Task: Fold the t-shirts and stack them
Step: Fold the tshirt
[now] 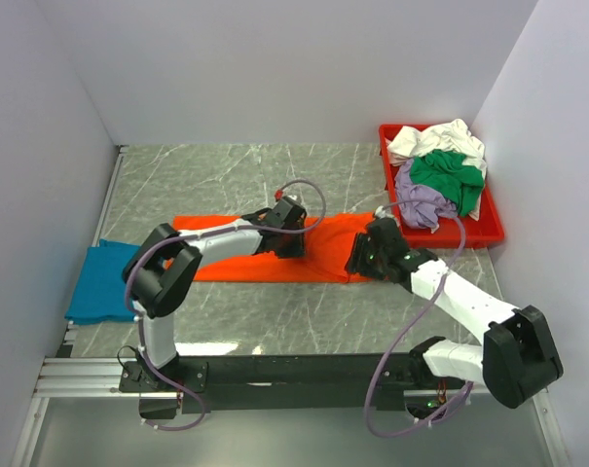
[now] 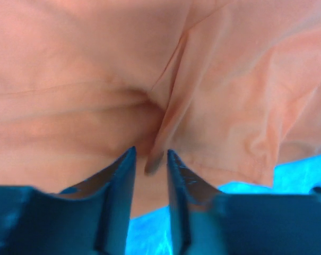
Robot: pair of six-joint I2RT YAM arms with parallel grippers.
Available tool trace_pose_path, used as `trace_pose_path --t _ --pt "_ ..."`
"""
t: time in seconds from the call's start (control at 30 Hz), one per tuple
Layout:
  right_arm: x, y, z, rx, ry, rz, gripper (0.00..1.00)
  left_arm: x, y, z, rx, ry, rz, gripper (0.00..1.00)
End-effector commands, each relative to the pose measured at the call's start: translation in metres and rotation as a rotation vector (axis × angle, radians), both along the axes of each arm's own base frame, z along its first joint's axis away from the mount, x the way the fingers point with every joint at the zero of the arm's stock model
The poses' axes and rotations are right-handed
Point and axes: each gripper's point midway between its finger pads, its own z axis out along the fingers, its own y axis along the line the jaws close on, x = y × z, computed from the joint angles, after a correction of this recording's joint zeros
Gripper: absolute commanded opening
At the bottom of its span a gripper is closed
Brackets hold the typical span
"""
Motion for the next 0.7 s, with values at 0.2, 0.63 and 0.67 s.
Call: trace_pose_path --t 0.2,0.63,0.67 --pt "0.125 -0.058 0.073 0.083 -0.162 -0.216 0.51 0.033 0.057 0.094 -0.195 -0.127 0.138 0.45" --pt "0.192 -0.076 0.033 0.095 -0.057 -0.299 0.52 0.115 0.173 0.089 -0.222 -0.117 0.561 0.34" --pt "0.192 -0.076 0.029 0.096 -0.048 -0.298 0.52 0.118 0.176 0.083 -0.216 -0.107 0.575 0.34"
